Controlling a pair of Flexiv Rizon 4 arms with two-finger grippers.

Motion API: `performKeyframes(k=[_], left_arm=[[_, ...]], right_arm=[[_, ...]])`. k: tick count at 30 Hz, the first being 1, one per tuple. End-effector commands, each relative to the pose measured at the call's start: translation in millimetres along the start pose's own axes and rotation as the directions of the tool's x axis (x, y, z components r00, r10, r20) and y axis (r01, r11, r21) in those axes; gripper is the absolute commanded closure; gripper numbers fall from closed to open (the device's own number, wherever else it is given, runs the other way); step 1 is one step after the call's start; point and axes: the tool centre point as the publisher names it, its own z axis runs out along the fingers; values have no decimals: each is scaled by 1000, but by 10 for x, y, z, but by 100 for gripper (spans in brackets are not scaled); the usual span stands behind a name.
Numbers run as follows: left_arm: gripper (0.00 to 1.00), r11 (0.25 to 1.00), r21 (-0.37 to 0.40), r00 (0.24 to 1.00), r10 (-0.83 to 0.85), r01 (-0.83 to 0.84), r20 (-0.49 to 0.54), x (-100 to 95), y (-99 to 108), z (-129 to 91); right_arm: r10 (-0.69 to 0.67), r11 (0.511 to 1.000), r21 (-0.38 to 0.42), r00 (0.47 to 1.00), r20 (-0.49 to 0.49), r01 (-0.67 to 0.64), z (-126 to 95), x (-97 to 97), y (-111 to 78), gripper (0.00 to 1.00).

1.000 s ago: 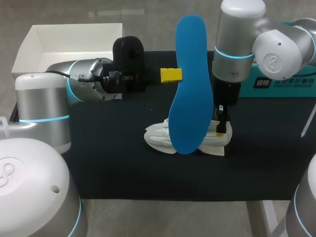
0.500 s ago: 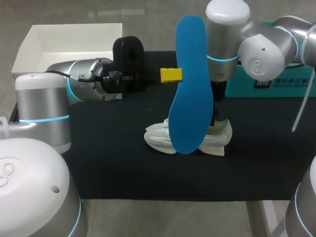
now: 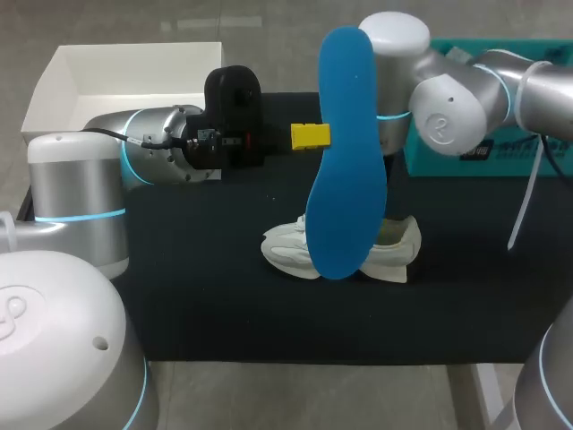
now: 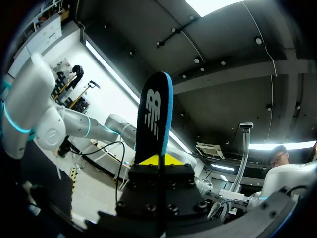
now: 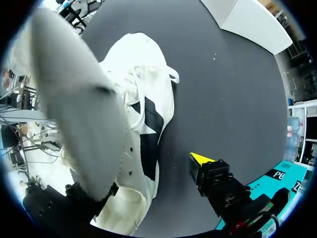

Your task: Take the shoe out of the shoebox, open the shoe tongue, remove and reinsert the insole, then place the shoe into the shoebox

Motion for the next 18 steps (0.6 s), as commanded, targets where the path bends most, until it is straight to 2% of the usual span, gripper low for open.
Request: performKeyframes(k=[1,13,15,18], left_arm=[[100,1000,2,1000,1,-1,-1,-5,10,6],[100,1000,2,1000,1,-1,-1,-5,10,6],[100,1000,2,1000,1,-1,-1,-5,10,6],[100,1000,2,1000,1,-1,-1,-5,10,6]], right_arm=[[-2,1000,-11,1000,-20,2,60,9,2,100],[-2,1000,-11,1000,-20,2,60,9,2,100],[35,999,-40,999,-39,-36,36,56,-18,100],[154,987,-27,986,-66,-156,-36,65,25,100]])
